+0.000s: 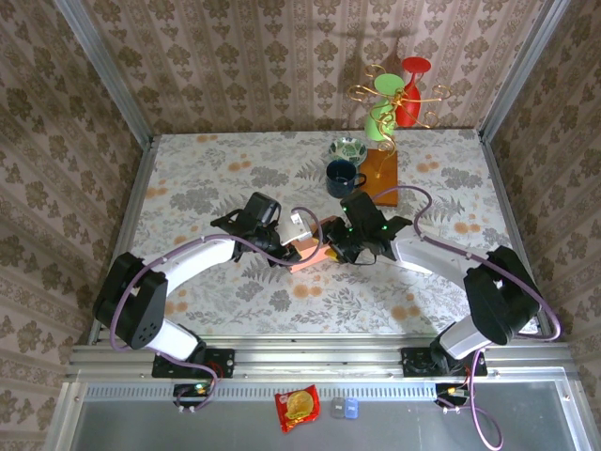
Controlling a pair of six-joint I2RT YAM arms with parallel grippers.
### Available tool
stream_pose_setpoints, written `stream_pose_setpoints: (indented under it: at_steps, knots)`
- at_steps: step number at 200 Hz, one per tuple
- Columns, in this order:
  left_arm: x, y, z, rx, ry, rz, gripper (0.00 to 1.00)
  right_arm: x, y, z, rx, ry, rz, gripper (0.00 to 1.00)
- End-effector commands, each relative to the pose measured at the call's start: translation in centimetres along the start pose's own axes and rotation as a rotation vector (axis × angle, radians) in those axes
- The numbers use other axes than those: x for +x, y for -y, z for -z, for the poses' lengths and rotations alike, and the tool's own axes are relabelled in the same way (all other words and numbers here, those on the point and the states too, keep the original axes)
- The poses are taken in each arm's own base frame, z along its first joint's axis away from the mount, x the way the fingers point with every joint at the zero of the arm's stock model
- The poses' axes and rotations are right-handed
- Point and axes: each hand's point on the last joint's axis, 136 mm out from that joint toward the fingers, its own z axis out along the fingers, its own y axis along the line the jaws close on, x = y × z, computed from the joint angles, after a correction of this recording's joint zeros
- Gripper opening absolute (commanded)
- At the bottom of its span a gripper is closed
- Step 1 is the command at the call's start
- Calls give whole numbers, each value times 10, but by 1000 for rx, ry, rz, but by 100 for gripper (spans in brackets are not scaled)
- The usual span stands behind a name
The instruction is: Fold the paper box
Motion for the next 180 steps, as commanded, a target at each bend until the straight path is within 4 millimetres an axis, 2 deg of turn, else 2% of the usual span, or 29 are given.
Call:
stream_pose_setpoints:
  at_steps: [1, 19, 43, 97, 127, 149, 164, 180]
  knots:
    - [4, 8, 4, 33, -26, 31, 41, -7, 0, -7, -10, 41, -20, 50]
    - [3, 8, 5, 31, -23, 27, 42, -7, 3, -8, 7, 34, -26, 47]
    - [0, 10, 5, 23, -21, 15, 45, -3, 20, -11, 69, 19, -51, 41]
    - [-7, 13, 4, 18, -16, -6, 49, 3, 49, -16, 204, -16, -96, 39]
    - [-8, 16, 3, 23, -18, -8, 47, 3, 44, -15, 191, -19, -99, 38]
    - [-9, 18, 3, 36, -19, -3, 37, 2, 39, -12, 179, -15, -85, 37]
    - [-10, 18, 3, 41, -19, -2, 33, 2, 30, -8, 157, -23, -59, 38]
    - [-9, 20, 5, 46, -22, -8, 30, -3, 12, 9, 102, -1, 23, 41]
